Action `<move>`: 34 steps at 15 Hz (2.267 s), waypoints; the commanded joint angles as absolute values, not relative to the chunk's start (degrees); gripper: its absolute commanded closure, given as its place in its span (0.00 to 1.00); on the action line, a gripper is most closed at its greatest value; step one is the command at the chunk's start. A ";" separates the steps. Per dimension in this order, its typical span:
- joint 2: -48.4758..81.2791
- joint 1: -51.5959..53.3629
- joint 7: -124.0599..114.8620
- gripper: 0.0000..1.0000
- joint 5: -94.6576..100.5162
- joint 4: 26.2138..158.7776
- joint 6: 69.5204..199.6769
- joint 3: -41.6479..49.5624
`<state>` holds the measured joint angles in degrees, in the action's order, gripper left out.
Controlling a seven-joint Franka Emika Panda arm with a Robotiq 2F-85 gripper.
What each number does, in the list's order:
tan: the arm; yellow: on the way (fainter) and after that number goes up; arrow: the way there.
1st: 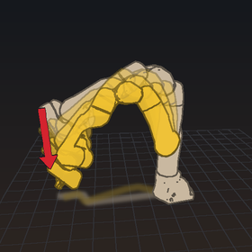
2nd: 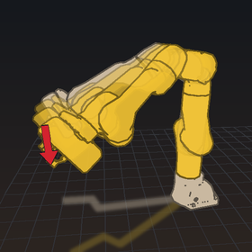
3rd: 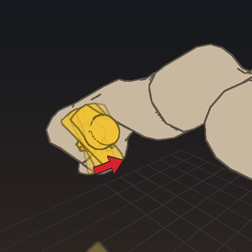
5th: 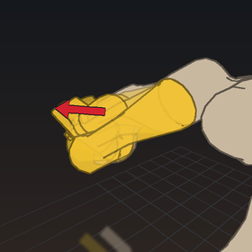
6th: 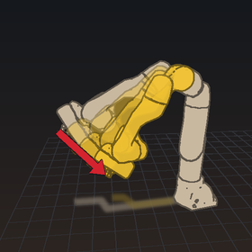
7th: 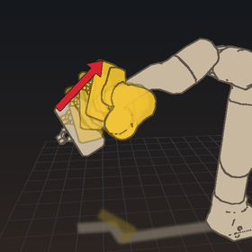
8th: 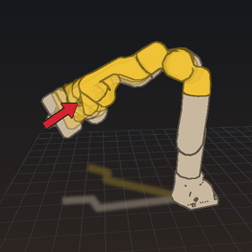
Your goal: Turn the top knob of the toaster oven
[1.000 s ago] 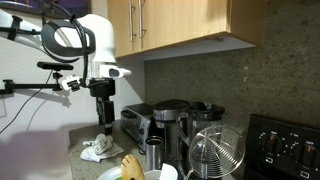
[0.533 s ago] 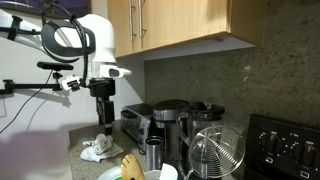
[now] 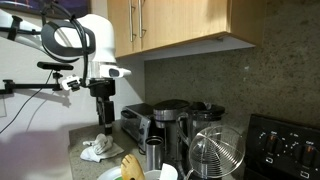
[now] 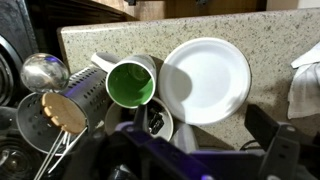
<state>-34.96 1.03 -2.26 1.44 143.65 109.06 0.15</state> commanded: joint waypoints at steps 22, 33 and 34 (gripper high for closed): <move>2.48 12.19 -9.44 0.00 10.87 140.30 168.55 -7.07; 6.77 13.91 -41.96 0.00 47.22 134.45 175.18 -2.00; 7.48 14.23 -44.52 0.00 49.35 133.68 175.09 -1.84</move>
<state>4.73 12.79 -37.95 43.79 136.69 173.89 -3.12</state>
